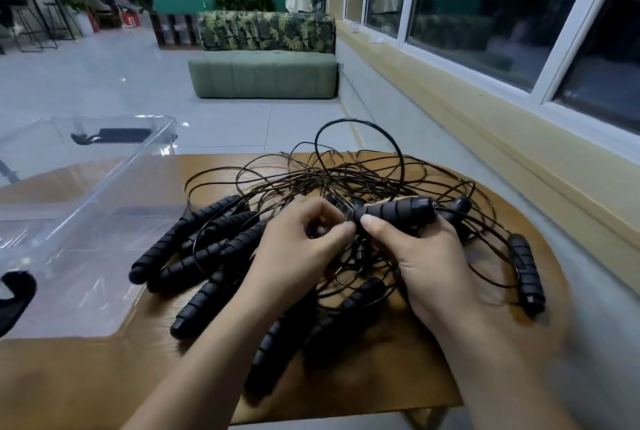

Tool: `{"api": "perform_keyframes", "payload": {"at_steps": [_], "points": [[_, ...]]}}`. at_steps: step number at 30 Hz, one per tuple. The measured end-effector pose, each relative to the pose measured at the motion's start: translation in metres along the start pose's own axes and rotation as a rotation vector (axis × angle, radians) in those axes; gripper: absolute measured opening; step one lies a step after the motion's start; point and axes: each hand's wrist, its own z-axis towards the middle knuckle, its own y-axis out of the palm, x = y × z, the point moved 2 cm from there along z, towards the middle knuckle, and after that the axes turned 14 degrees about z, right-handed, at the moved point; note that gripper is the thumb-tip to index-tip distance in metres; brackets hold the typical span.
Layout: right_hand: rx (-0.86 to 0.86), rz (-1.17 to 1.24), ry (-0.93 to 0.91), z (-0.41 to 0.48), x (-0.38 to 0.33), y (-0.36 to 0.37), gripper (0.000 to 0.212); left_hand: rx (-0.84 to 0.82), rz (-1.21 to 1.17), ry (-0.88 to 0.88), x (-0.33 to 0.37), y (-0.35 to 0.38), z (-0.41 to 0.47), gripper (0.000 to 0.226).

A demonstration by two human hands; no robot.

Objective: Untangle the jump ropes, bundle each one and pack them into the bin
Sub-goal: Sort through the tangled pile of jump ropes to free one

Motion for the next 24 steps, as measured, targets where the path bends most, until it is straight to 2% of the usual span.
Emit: {"api": "perform_keyframes", "payload": {"at_steps": [2,4,8,11,13,18,24], "points": [[0.029,0.140,0.032,-0.002,0.002,0.004,0.014,-0.055,-0.223,-0.096,0.004,0.001,-0.001,0.016],[0.032,0.218,0.074,-0.002,0.002,0.005,0.015,-0.090,-0.304,-0.114,0.004,0.001,-0.003,0.019],[-0.017,0.201,0.150,0.001,0.001,0.000,0.019,-0.047,-0.123,0.112,-0.003,0.001,-0.001,0.023],[-0.056,0.167,0.184,0.003,-0.001,-0.002,0.023,-0.023,-0.076,0.186,-0.003,0.003,0.000,0.024],[-0.082,0.136,0.192,0.002,-0.003,-0.003,0.025,-0.024,-0.126,0.171,-0.001,0.005,-0.001,0.025],[-0.088,0.136,0.217,0.001,-0.007,-0.002,0.027,0.137,-0.032,0.188,0.003,0.010,-0.003,0.022],[-0.143,0.236,0.326,0.001,-0.008,-0.004,0.028,-0.044,-0.051,0.036,-0.001,0.011,-0.002,0.039]]}}
